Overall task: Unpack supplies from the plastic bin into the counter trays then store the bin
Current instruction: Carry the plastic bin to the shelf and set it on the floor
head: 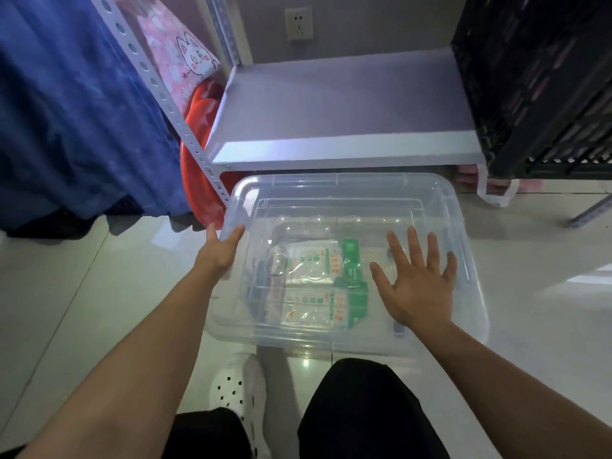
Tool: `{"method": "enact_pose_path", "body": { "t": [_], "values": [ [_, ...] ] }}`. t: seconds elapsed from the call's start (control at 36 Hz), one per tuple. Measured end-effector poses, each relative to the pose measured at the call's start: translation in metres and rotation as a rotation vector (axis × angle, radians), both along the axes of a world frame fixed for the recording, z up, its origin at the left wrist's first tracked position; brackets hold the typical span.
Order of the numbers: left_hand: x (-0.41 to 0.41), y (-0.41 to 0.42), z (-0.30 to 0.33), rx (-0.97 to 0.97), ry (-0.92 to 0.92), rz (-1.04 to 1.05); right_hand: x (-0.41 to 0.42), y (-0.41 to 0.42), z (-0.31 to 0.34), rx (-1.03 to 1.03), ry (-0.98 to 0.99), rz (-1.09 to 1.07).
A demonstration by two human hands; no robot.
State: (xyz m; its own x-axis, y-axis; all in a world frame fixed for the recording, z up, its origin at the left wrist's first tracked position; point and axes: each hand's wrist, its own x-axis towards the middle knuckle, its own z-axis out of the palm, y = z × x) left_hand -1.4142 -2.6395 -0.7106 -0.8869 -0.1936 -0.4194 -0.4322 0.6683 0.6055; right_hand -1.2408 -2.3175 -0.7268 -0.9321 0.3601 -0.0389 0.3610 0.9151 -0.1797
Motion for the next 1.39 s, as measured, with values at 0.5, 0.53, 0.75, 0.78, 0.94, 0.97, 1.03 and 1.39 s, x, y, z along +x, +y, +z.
{"method": "enact_pose_path", "body": {
  "t": [0.5,0.53,0.75,0.78,0.94,0.97,1.03,1.39],
  "values": [
    [-0.036,0.000,0.072,-0.052,-0.317,-0.083,0.000,0.001,0.003,-0.020,0.024,-0.001],
    [-0.036,0.001,0.073,-0.062,-0.320,-0.084,0.000,0.001,0.003,-0.021,0.025,-0.002],
    [-0.021,0.016,0.070,-0.190,-0.158,-0.068,-0.001,0.001,0.001,-0.014,0.015,-0.013],
    [-0.015,0.020,0.067,-0.199,-0.127,-0.070,-0.001,0.001,0.002,-0.015,0.011,-0.015],
    [0.064,0.082,0.015,-0.470,0.085,-0.373,-0.001,-0.001,0.006,-0.028,0.001,-0.023],
    [0.080,0.093,0.008,-0.483,0.125,-0.465,-0.001,-0.001,0.006,-0.032,0.004,-0.025],
    [0.106,0.111,-0.004,-0.544,0.225,-0.606,-0.001,-0.001,0.006,-0.037,0.006,-0.025],
    [0.117,0.121,-0.019,-0.575,0.406,-0.675,0.000,0.017,0.029,-0.250,0.257,-0.056]
  ]
}}
